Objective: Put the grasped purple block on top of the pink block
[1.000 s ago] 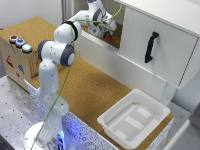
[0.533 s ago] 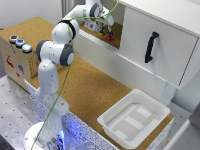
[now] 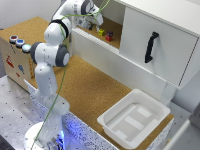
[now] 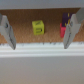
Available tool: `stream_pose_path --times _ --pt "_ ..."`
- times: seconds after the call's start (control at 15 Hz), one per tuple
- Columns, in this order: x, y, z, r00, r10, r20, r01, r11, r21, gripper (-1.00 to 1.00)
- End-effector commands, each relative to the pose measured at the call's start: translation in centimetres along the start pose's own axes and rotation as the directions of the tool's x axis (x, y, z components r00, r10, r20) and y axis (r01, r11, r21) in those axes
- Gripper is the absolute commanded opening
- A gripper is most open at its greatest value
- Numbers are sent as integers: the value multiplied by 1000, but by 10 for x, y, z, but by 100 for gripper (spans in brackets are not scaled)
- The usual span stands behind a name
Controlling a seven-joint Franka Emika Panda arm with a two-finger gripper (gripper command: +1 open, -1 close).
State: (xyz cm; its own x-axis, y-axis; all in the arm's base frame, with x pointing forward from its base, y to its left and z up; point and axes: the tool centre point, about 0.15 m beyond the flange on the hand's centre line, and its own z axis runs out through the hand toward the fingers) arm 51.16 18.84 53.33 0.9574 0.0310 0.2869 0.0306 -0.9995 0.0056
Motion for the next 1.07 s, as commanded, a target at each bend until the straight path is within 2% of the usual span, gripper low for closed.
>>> stream_pose_path --times 0.0,0.27,0.53,0.6,0.67,0.73,0.87,0.93,1.0 --pt "-96 -3 40 994 -57 -97 64 996 70 100" --pt "-134 -15 42 995 -78 -69 82 995 64 100" --pt "-163 -65 23 990 -113 -81 119 991 64 100" --pt "-169 -75 20 991 -104 -79 110 991 80 100" --pt "-177 -84 20 995 -85 -60 90 992 90 100" --pt "-185 -90 19 998 -49 -46 55 989 139 100" --pt "-202 -106 27 998 -56 -7 56 990 129 100" --pt "-211 -111 30 999 -45 15 42 988 149 100" --pt "-221 -118 32 998 -57 27 53 989 136 100"
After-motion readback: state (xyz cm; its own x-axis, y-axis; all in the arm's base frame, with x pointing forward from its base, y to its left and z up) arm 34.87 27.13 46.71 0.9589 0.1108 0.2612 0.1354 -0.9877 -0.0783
